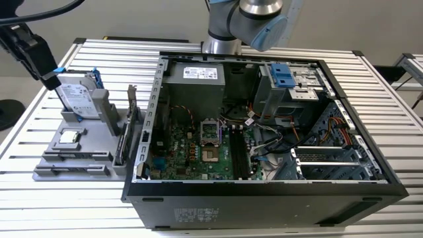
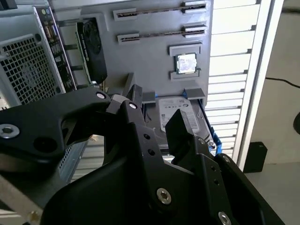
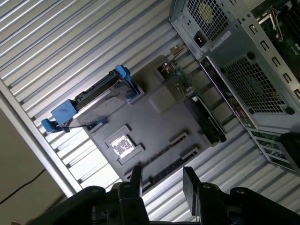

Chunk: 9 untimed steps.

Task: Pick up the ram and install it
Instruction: 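Reach for the ram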

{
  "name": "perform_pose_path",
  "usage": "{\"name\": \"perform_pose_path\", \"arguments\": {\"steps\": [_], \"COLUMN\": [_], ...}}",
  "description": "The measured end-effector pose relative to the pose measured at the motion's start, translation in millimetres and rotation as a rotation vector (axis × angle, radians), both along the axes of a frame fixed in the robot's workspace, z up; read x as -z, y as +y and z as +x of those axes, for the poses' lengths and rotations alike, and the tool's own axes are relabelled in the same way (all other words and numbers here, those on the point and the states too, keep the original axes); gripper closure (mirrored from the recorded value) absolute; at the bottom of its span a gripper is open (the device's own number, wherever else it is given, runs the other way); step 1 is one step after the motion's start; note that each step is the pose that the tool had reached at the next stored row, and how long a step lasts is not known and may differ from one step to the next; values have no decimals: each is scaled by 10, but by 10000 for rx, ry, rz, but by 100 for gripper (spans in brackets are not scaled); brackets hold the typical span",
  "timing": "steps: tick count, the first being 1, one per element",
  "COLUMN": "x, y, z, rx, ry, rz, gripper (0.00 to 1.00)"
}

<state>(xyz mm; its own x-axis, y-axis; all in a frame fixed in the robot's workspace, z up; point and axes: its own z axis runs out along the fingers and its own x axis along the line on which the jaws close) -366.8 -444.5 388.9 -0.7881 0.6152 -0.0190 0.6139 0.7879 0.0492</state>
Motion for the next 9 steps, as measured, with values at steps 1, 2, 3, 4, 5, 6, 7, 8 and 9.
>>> {"name": "perform_pose_path", "arguments": {"steps": [1,2,3,4,5,6,7,8,9], "x": [0,0,0,0,0,0,0,1,0], "y": [0,0,0,0,0,0,0,0,0], "z": [0,0,0,0,0,0,0,0,0], "rx": [56,112,163,217,270,323,376,427,482], "ry": [0,0,-1,0,-1,-1,-1,-1,-1], "rz": [0,0,0,0,0,0,1,1,1], "gripper": [0,0,0,0,0,0,0,0,0]}}
